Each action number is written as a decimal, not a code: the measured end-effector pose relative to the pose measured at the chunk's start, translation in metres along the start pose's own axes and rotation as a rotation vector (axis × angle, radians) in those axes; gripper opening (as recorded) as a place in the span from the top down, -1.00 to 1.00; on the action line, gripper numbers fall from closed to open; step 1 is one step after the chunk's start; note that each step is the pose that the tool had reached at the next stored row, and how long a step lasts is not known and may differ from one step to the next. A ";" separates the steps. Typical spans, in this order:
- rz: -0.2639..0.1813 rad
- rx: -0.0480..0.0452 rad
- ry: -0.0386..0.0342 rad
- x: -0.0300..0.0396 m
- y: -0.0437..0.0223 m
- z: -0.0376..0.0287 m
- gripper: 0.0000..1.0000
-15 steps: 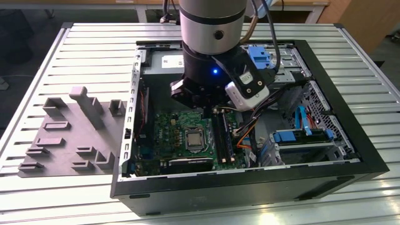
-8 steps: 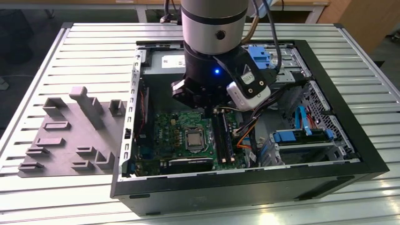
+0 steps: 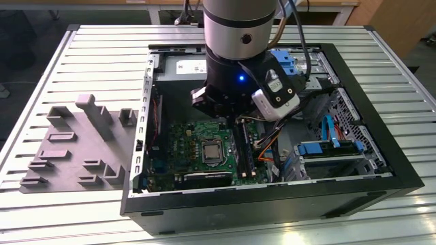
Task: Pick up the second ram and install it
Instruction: 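Insert the second ram into the second slot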
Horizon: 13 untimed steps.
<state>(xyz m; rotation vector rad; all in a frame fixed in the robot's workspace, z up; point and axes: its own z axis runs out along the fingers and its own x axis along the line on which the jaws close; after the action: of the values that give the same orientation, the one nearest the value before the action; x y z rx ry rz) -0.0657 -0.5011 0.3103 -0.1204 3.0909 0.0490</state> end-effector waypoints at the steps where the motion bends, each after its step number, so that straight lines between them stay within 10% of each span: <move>1: 0.000 -0.0003 0.0000 -0.0013 -0.0001 0.0003 0.77; 13: 0.000 -0.0007 0.0000 -0.0123 -0.0010 0.0026 0.77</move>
<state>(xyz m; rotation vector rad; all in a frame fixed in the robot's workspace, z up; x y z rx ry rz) -0.0533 -0.5011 0.3082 -0.1196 3.0910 0.0500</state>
